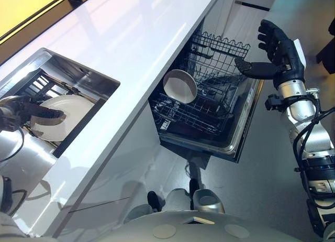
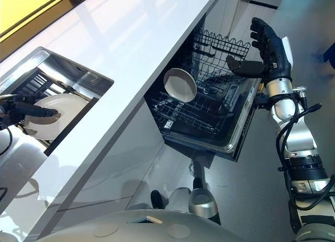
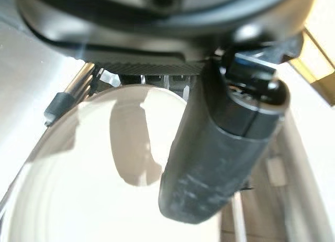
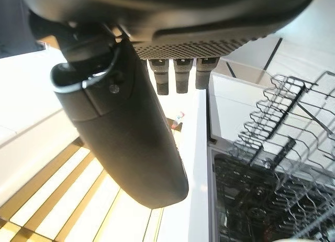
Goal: Pick up plates and place into dishwasher.
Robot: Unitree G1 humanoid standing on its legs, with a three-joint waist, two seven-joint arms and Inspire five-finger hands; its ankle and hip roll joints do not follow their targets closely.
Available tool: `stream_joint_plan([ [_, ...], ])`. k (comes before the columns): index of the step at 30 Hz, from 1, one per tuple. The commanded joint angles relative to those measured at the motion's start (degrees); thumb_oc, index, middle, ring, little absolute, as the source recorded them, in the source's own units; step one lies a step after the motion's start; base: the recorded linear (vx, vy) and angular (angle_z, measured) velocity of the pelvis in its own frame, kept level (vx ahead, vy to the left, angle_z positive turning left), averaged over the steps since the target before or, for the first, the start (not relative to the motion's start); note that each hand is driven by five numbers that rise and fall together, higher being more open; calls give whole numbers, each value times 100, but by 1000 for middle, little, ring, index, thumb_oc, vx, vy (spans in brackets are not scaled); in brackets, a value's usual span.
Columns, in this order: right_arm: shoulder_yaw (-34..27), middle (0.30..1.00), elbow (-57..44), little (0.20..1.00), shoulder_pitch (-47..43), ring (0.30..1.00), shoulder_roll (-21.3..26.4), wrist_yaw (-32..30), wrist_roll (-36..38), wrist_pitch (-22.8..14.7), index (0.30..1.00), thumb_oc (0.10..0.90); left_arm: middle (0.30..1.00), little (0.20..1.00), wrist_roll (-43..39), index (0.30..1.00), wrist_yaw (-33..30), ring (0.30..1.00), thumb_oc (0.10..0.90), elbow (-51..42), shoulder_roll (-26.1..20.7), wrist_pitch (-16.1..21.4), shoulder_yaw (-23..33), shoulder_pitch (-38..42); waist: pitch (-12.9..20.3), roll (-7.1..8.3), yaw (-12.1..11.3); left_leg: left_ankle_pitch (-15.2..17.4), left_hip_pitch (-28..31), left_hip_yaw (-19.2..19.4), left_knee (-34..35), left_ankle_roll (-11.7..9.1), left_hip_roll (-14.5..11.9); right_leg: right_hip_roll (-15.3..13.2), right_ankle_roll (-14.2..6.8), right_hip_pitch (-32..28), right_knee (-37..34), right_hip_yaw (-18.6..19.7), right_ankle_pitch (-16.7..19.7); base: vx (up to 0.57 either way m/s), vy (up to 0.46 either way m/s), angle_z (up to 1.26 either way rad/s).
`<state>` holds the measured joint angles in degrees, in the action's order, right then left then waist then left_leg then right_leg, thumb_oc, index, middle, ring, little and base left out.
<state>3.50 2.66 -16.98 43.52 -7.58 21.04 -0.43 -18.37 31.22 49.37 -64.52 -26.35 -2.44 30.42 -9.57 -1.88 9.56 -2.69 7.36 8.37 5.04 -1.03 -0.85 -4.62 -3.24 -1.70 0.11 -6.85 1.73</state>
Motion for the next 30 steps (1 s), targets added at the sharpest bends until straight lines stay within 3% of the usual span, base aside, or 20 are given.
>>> stream_joint_plan([
  [1,-48,900,-66,900,-884,900,200,12,-175,-517,900,800,300,200,-804,300,462,300,100,-201,-94,179,-143,653,656,-406,39,351,-399,-165,-276,-85,321,263,-473,163,608,-263,-570,0,0,0],
  [12,44,900,-65,900,-1082,900,198,-77,-95,-551,900,800,300,200,-662,300,414,300,100,-178,-72,183,-420,1024,673,-435,33,356,-440,-213,-285,-82,353,250,-464,189,634,-253,-599,-7,0,-1],
  [16,28,900,-71,900,-1114,900,224,-147,-40,-618,900,800,300,200,-335,300,24,300,100,-130,-178,303,-452,1097,700,-437,13,344,-441,-224,-270,-90,355,255,-463,168,595,-260,-590,0,0,0],
  [19,-47,900,-100,900,-1148,900,264,-293,-42,-767,900,800,300,200,231,300,-635,300,100,-54,-363,580,-382,1131,717,-432,-17,349,-444,-235,-284,-97,356,262,-457,148,581,-254,-587,0,0,0],
  [24,-277,900,-231,900,-1360,900,450,-623,43,-897,900,800,300,200,1262,300,-2267,300,100,-69,-987,1200,-196,1515,737,-438,-79,324,-424,-306,-258,-117,344,284,-425,117,560,-231,-585,-13,-27,-1],
  [25,-319,900,-214,900,-1388,900,476,-675,66,-959,900,800,300,200,1422,300,-2599,300,100,-90,-1113,1466,-172,1656,749,-437,-89,313,-424,-314,-250,-124,339,287,-415,110,551,-233,-579,-17,-49,1],
  [30,-597,900,-363,900,-1157,900,423,-854,73,-1117,900,800,300,200,1834,300,-3466,300,100,-621,-1278,1877,-103,1900,797,-387,-137,297,-447,-347,-225,-132,328,311,-385,100,513,-196,-570,-27,-58,3],
])
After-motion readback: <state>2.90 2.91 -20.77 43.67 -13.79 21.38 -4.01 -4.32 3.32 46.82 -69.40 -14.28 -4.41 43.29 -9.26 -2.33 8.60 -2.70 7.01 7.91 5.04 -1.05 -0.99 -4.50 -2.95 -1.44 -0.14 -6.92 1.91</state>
